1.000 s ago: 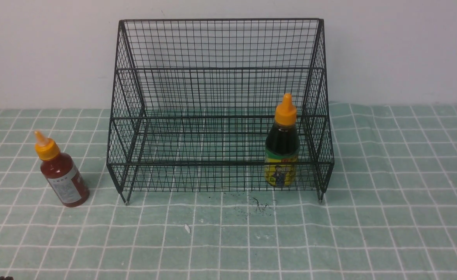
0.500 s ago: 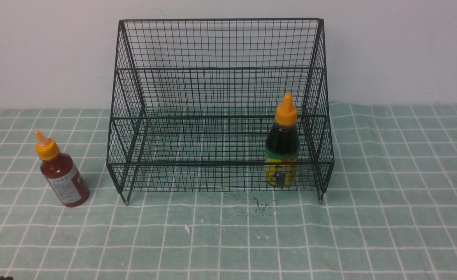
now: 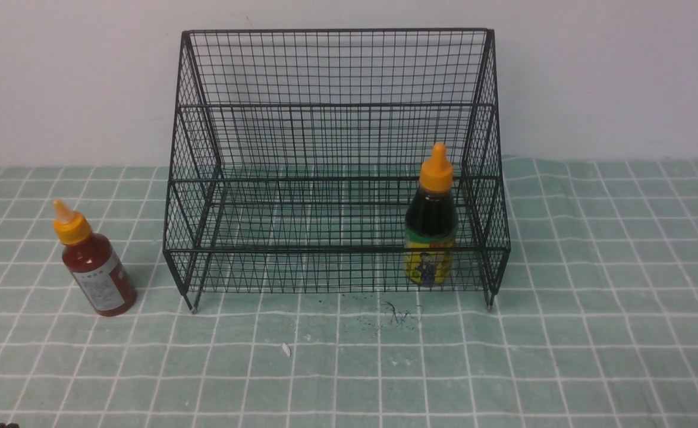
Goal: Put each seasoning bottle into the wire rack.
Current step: Use the left arm to grab the condiment bottle closest to it
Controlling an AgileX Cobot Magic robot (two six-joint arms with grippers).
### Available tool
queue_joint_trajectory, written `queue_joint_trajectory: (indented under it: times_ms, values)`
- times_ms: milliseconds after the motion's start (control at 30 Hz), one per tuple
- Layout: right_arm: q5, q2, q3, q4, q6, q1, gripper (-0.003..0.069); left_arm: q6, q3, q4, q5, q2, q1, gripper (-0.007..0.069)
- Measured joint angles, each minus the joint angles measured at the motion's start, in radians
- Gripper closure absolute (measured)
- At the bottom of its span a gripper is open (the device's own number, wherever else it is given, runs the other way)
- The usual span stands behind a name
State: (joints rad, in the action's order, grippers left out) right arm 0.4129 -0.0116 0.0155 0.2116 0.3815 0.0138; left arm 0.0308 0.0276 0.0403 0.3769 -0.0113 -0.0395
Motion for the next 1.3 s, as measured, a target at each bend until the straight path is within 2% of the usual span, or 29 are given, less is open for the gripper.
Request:
queue_joint_trajectory:
  times_ms: [133, 1300]
  values:
    - [-0.017, -0.001, 0.003, 0.003, 0.0, -0.044, 0.0671, 0.0, 0.0, 0.001, 0.0, 0.0, 0.0, 0.0631]
    - [-0.02, -0.001, 0.003, 0.006, 0.0, -0.045, 0.0671, 0.0, 0.0, 0.001, 0.0, 0.0, 0.0, 0.0631]
